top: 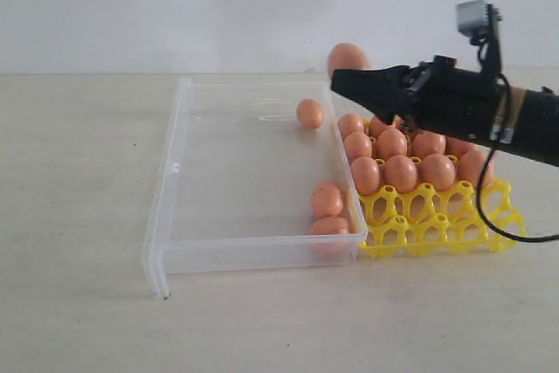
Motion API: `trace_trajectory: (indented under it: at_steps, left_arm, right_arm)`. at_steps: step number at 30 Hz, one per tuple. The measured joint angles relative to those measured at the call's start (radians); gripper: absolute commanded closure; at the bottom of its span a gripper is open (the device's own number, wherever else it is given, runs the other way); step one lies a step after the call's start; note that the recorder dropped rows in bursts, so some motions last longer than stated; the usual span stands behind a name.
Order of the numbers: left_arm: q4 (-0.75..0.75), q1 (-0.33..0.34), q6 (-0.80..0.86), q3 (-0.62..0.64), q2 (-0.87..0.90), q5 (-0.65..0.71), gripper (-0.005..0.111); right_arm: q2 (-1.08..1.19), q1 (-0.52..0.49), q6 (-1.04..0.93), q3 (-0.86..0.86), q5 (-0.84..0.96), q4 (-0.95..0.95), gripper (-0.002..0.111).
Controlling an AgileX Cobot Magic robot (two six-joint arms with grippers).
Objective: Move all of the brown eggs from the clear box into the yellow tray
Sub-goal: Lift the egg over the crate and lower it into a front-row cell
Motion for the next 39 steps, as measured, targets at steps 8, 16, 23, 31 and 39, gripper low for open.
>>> trace_trajectory:
  at_steps: [8,16,23,31,39]
  left_arm:
    - [0.000,0.000,0.000,0.000,0.000,0.000,0.111]
    - [0.000,0.000,0.000,0.000,0.000,0.000,0.111]
    - [0.000,0.000,0.000,0.000,0.000,0.000,0.111]
    - [0.000,0.000,0.000,0.000,0.000,0.000,0.111]
    - [0.000,0.000,0.000,0.000,0.000,0.000,0.111]
  right_arm:
    - [-0.127,-0.167,-0.644,0.204,0.155,0.667,0.109]
    - [-0.014,-0.167,-0.081,-0.154,0.019,-0.086,0.109]
    - [0.059,-0.167,-0.044,-0.047,-0.003,-0.245,0.109]
    - [0.127,-0.165,-0.114,0.047,-0.003,-0.271,0.109]
    - [0.169,-0.092,-0.141,0.047,0.080,-0.281,0.109]
